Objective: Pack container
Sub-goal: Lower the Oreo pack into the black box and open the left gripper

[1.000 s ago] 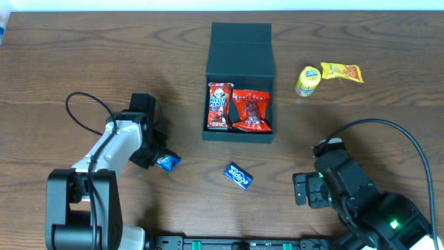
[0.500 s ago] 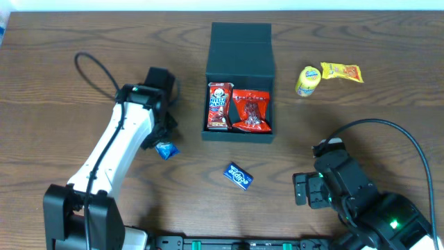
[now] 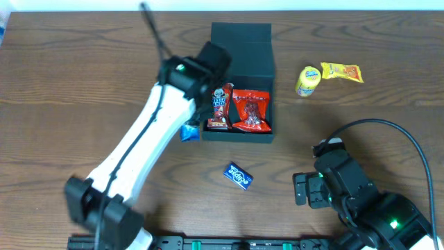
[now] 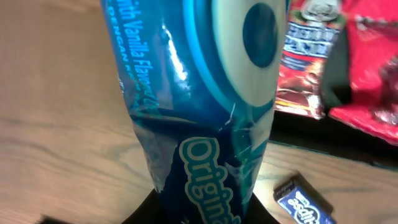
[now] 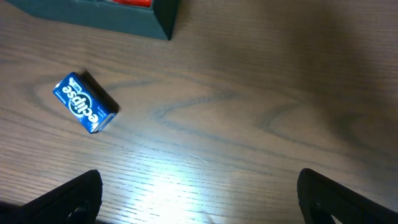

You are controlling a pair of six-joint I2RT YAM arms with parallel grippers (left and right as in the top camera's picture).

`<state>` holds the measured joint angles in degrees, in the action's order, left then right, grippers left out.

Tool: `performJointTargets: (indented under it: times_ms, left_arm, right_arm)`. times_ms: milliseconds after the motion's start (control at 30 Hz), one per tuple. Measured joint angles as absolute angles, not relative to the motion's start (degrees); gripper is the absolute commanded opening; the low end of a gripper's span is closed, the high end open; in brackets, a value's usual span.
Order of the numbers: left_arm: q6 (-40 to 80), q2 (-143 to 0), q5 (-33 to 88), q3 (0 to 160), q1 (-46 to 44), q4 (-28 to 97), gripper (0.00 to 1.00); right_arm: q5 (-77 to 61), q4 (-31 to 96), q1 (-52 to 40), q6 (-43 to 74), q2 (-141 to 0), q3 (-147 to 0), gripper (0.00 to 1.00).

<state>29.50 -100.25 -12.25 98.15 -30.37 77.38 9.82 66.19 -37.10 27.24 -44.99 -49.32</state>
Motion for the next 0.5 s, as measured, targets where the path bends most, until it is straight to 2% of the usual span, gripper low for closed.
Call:
performJointTargets:
  times_ms: [500]
  left_arm:
    - [20.5,-122.7,-5.5,120.0,-34.2,78.9,0.21]
  right_arm:
    - [9.8,66.2,-37.1,27.2,-45.0,-49.3,0.99]
